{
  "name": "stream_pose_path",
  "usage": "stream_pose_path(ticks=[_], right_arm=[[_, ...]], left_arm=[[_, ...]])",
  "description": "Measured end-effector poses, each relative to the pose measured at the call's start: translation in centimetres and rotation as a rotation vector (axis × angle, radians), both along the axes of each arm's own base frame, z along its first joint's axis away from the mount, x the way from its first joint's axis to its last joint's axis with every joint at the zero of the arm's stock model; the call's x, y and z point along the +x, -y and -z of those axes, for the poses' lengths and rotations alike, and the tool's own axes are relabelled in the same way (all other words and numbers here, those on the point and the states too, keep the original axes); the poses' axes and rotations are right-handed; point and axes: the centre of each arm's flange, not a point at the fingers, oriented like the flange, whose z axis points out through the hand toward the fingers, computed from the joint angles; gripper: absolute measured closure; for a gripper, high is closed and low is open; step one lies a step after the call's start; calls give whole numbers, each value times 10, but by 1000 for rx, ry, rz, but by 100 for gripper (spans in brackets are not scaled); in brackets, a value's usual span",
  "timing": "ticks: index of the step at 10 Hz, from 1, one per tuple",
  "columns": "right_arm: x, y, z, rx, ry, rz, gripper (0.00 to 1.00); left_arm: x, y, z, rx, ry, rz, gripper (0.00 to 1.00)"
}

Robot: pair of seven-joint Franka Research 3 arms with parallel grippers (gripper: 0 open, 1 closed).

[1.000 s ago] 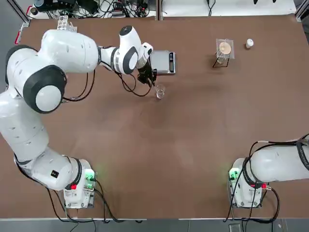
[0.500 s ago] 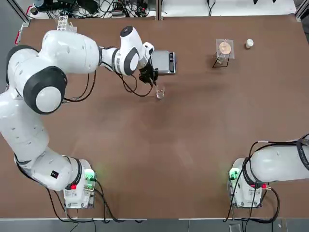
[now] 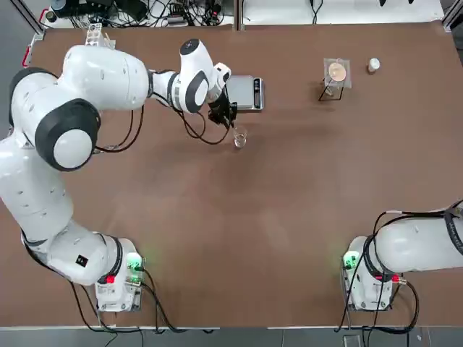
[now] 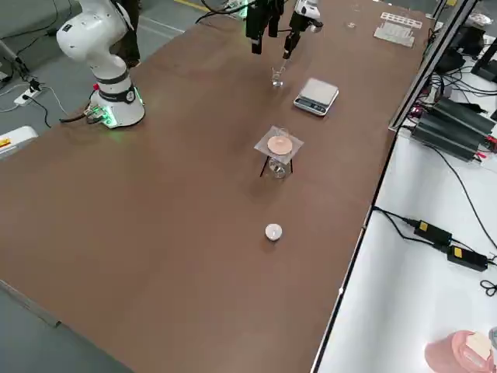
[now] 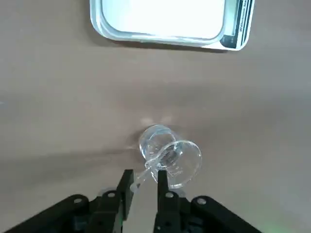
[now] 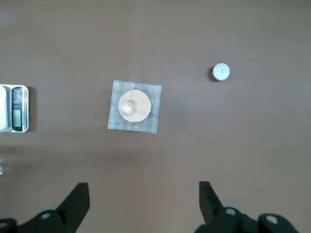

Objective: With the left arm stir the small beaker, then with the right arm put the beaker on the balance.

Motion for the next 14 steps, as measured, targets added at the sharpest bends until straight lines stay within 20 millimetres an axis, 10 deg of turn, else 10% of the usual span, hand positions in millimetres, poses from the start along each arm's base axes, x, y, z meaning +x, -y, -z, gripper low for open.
stream_pose_path(ticks=[14], right_arm=[[0,-3,0,0,1,-5,0]], left_arm=[[-16,20,-5,-6,2,11,90]])
